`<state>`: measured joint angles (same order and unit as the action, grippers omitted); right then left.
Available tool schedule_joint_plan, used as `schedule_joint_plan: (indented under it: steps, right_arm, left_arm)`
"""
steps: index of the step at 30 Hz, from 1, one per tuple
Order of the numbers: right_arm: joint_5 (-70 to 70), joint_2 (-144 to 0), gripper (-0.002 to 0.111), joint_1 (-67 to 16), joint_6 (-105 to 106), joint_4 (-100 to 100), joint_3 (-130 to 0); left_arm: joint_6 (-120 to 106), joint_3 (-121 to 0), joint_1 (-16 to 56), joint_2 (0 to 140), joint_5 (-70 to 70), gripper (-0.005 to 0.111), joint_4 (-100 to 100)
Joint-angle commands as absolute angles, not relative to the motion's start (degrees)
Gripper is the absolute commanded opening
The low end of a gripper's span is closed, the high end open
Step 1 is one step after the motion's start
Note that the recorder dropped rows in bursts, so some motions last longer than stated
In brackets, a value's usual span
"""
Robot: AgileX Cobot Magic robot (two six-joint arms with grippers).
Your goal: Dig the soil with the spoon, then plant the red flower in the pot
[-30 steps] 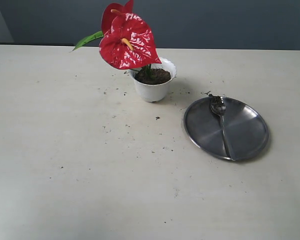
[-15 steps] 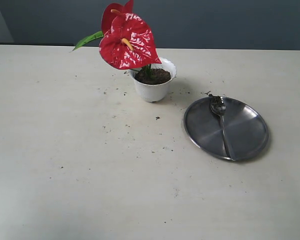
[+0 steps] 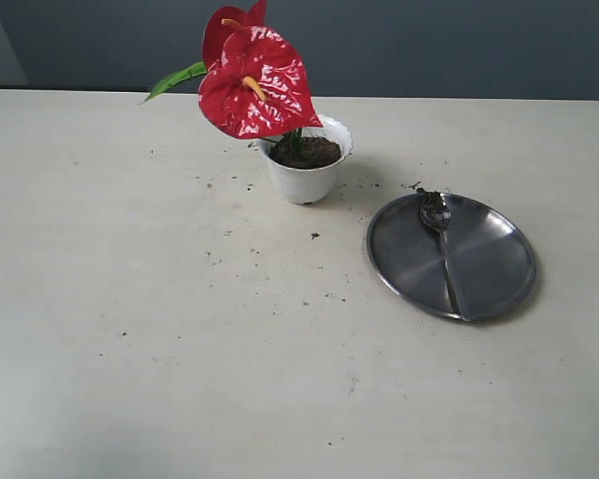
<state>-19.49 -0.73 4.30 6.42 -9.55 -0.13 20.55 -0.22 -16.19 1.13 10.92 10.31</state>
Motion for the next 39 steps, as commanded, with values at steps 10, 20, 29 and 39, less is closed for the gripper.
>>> schedule_joint_plan:
  steps: [10, 20, 29, 39]
  right_arm:
    - [-19.2, -0.5, -0.001, 4.5, 6.5, -9.5, 0.0]
    - [-19.2, -0.5, -0.001, 4.5, 6.5, -9.5, 0.0]
    - [-19.2, -0.5, -0.001, 4.5, 6.5, -9.5, 0.0]
    - [-19.2, -0.5, -0.001, 4.5, 6.5, -9.5, 0.0]
  left_arm:
    - [17.4, 0.0, -16.4, 0.0, 14.8, 0.000, 9.9]
    - [17.3, 0.0, -16.4, 0.0, 19.5, 0.000, 8.4]
    - [17.2, 0.0, -16.4, 0.0, 20.7, 0.000, 8.4]
    - [14.3, 0.0, -14.7, 0.0, 19.7, 0.000, 8.6]
